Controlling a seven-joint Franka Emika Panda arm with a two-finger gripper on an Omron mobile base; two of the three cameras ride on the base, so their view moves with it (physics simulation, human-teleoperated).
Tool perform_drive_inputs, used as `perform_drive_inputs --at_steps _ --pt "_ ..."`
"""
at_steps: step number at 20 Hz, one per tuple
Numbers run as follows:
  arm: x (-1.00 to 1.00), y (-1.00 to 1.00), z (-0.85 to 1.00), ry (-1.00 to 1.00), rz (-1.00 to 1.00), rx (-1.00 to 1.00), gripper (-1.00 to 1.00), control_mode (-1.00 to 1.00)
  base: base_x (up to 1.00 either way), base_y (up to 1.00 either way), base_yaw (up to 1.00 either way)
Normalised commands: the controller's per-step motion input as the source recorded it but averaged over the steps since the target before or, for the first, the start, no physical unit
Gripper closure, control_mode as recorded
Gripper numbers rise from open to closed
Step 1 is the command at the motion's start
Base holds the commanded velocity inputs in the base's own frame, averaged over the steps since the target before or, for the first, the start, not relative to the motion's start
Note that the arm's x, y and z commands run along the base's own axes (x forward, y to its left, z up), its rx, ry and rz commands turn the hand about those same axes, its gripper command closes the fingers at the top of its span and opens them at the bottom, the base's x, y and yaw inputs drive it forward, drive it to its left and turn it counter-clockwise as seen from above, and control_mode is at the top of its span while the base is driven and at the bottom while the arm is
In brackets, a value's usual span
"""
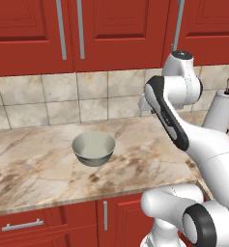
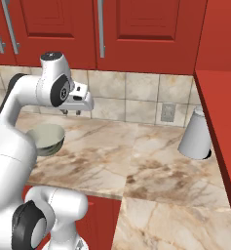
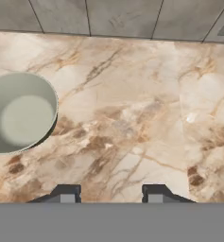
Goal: Open the cabinet and setup a tea strainer by placing it in the bowl upright.
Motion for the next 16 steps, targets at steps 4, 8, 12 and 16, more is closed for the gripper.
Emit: perform_drive_inputs --at_steps 4,8,12,16 --pt "0.18 -0.10 0.00 0.00 0.00 0.00 -1.00 -1.00 0.00 0.00 0.00" --pt "0.04 -0.08 0.08 -0.06 -0.07 0.00 -1.00 -1.00 0.00 0.00 0.00" --pt "-0.01 -0.19 0.75 -0.22 -0.16 0.12 -1.00 -1.00 0.00 0.00 0.00" --pt "-0.10 -0.21 1.00 -0.28 -0.18 0.15 -1.00 -1.00 0.00 0.00 0.00"
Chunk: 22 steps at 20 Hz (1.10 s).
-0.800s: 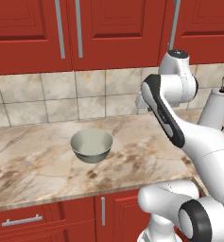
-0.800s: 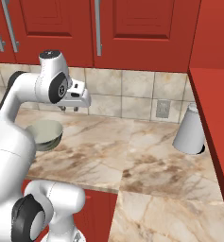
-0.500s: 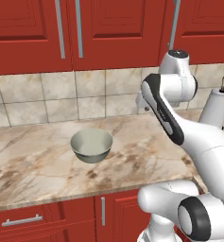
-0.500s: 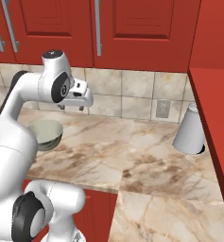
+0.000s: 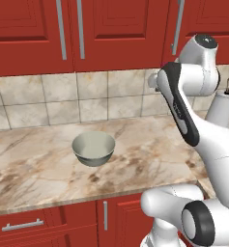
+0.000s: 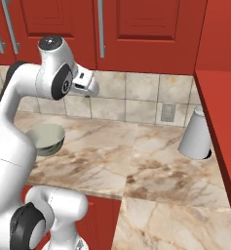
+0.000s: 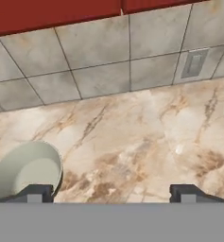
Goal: Open the cabinet and setup a tea strainer by placing it in the bowl upright.
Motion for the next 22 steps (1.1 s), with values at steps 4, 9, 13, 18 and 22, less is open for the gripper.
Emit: perform_drive_inputs --at_steps 4,9,13,18,22 --pt "-0.11 -0.33 0.85 -0.41 -0.20 0.05 -1.00 -1.00 0.00 0.00 0.00" --pt "0.00 -0.65 0.65 -0.28 -0.14 -0.01 -1.00 -1.00 0.00 0.00 0.00" --pt "-0.11 -0.28 0.97 -0.34 -0.08 0.00 -1.00 -1.00 0.00 0.00 0.00" --pt "-0.21 0.00 0.75 -0.27 -0.02 0.00 -1.00 -1.00 0.00 0.00 0.00" --pt "-0.05 -0.03 0.59 -0.26 -0.01 -0.02 -1.00 -1.00 0.00 0.00 0.00"
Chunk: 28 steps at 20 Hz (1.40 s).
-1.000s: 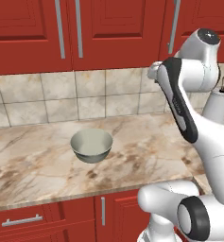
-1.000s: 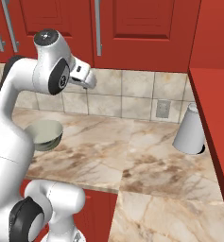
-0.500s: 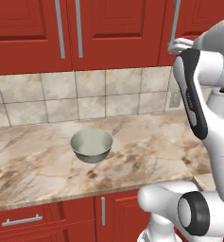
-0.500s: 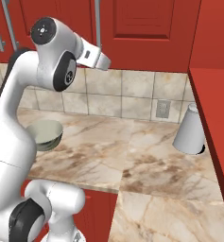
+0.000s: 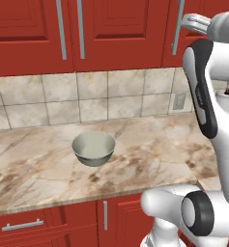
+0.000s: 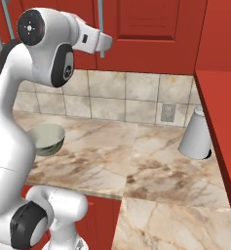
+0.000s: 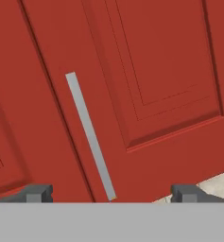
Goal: Open the cabinet and setup a tea strainer by placing it in the bowl upright.
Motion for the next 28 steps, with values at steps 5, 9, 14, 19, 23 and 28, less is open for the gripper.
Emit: perform_drive_inputs --at_steps 5,9,14,19,23,28 --pt "0.07 -0.01 0.13 -0.02 0.00 -0.01 -1.00 -1.00 0.00 0.00 0.00" --pt "0.00 0.01 0.00 0.00 0.00 0.00 -1.00 -1.00 0.00 0.00 0.00" --pt "0.00 0.07 -0.07 0.01 0.15 -0.08 -1.00 -1.00 0.00 0.00 0.00" --pt "-0.01 -0.01 -0.22 0.03 0.25 -0.15 -1.00 -1.00 0.00 0.00 0.00" --pt "0.00 0.08 -0.08 0.09 0.13 -0.08 -1.00 -1.00 0.00 0.00 0.00" --pt "0.35 0.06 -0.05 0.23 -0.03 -0.18 -1.00 -1.00 0.00 0.00 0.00"
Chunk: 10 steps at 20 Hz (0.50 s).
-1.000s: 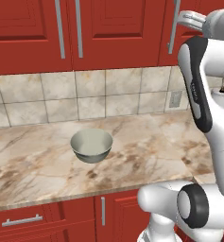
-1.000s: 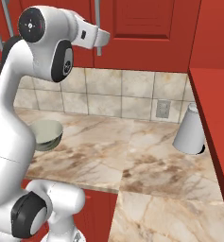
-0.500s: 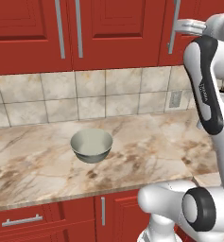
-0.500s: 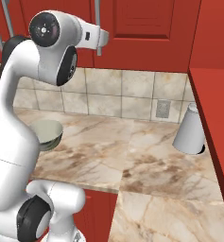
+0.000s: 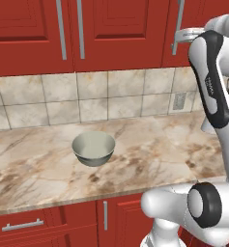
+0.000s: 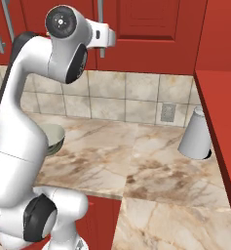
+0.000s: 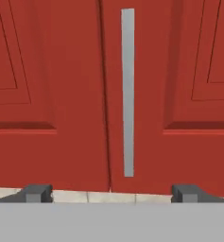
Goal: Open the cabinet and setup a tea strainer by placing it in the bowl upright.
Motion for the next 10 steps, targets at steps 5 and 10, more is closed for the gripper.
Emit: perform_drive_inputs --at_steps 5,10 --pt "0.48 0.00 -0.05 0.21 -0.06 -0.14 -1.00 -1.00 0.00 0.00 0.00" --pt "0.44 0.00 -0.04 0.03 -0.05 -0.03 -1.00 -1.00 0.00 0.00 0.00"
